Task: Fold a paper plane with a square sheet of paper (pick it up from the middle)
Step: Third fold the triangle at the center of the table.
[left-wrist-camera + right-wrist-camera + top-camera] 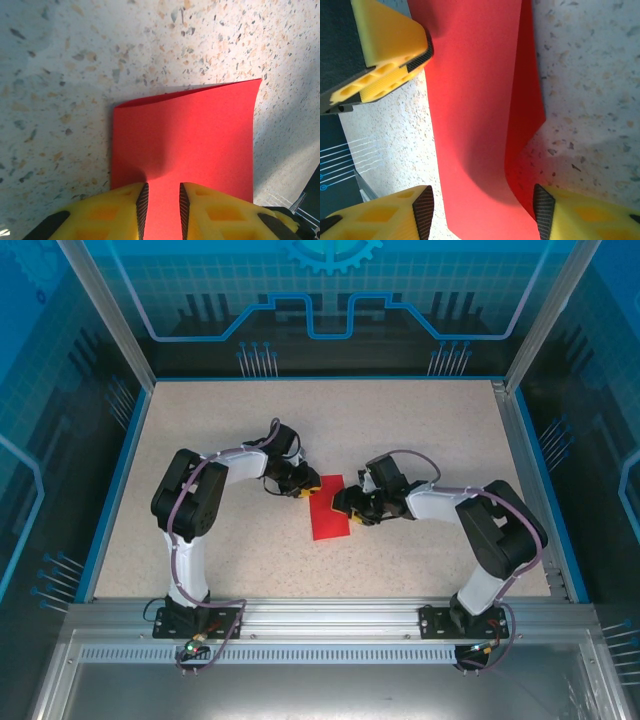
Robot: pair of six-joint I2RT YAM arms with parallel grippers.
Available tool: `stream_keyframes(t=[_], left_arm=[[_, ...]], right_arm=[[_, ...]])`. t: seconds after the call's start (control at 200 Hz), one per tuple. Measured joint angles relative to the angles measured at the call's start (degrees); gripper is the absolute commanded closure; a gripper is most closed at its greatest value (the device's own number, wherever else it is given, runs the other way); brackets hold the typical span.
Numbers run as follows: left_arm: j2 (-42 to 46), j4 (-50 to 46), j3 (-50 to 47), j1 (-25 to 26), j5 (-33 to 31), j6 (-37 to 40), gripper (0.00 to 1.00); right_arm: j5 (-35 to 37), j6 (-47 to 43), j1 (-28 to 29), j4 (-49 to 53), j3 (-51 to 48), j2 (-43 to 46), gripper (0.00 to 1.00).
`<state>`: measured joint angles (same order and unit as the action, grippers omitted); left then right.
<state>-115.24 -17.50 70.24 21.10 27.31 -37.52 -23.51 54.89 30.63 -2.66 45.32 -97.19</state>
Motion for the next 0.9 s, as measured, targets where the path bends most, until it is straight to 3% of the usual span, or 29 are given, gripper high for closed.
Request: stream_keyframes(t=[0.63, 0.77, 0.9], left_arm=[[0.1, -0.2, 0.0, 0.0, 0.0, 0.0, 0.72], [0.1, -0.2, 0.0, 0.0, 0.0, 0.0, 0.72], [0.2, -0.2, 0.0, 0.0, 0.0, 0.1, 0.71]], right_arm=[[-5.8, -8.9, -3.3, 0.9, 5.2, -4.4, 0.46], [-7.5, -9.6, -3.4, 0.7, 6.2, -6.1, 0.53], [-8.1, -9.5, -3.4, 0.3, 6.2, -7.9, 0.70]])
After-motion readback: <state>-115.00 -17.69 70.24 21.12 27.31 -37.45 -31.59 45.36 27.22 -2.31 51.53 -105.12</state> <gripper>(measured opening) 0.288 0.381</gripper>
